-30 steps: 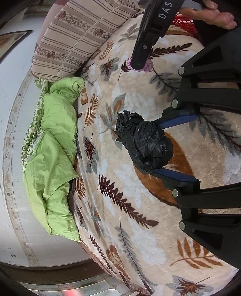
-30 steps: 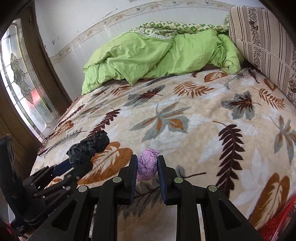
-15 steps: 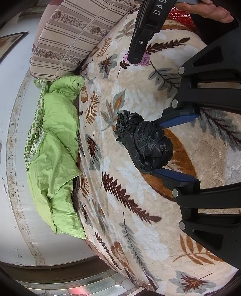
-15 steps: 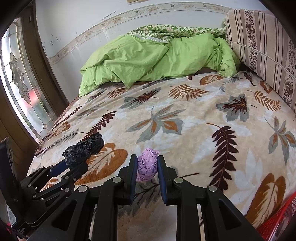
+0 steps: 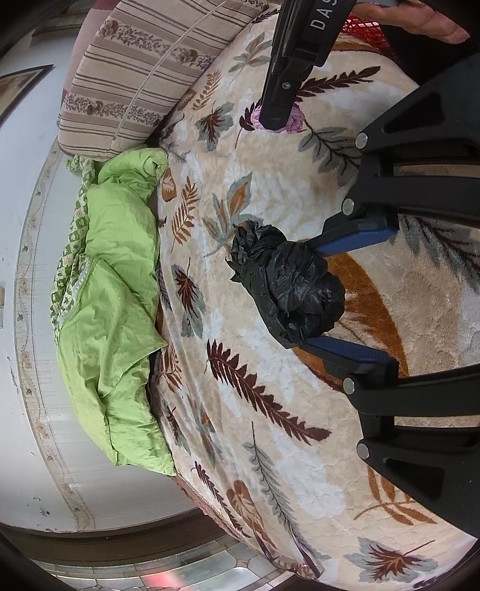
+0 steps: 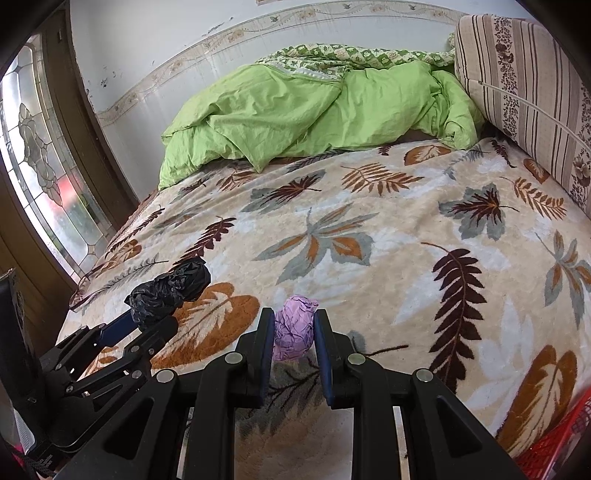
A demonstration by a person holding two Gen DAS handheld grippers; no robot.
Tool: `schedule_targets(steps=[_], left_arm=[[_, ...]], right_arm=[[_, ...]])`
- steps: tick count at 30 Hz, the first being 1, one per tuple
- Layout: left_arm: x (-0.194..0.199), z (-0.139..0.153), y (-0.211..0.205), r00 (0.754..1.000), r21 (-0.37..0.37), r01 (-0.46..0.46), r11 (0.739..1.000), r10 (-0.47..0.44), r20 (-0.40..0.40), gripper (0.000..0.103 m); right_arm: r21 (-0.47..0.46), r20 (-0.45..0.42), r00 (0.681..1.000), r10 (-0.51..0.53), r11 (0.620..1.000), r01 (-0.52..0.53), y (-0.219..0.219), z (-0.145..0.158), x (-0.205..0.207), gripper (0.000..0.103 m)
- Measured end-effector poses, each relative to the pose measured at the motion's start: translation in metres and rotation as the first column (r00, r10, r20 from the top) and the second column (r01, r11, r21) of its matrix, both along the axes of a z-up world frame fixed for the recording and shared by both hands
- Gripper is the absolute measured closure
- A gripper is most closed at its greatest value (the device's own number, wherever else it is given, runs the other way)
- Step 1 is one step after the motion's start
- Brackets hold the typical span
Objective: Collect trash
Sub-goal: 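Lift the black bag and pink wrapper off the bed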
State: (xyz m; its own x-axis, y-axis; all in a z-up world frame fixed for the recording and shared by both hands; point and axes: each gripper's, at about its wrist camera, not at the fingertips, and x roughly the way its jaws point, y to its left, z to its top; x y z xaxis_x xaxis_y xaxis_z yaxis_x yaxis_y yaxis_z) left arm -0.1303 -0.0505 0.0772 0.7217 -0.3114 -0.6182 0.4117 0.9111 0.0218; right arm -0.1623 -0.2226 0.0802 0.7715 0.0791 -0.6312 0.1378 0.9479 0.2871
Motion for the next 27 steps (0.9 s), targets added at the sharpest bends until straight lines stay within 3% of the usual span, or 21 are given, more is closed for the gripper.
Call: schedule_targets(steps=[20, 27], left_arm=[[0.0, -0.001, -0.003, 1.0, 0.003, 0.005, 1.0, -0.005, -0.001, 0.061], [-0.01, 0.001, -0.01, 0.999, -0.004, 0.045, 0.999, -0.045, -0.007, 0.061]], right_arm=[[0.02, 0.001, 1.0, 0.0, 1.0, 0.0, 0.0, -0.001, 0.001, 0.081], [0.041, 0.019, 1.0, -0.023, 0.999, 0.022, -0.006, 0.005, -0.011, 0.081]])
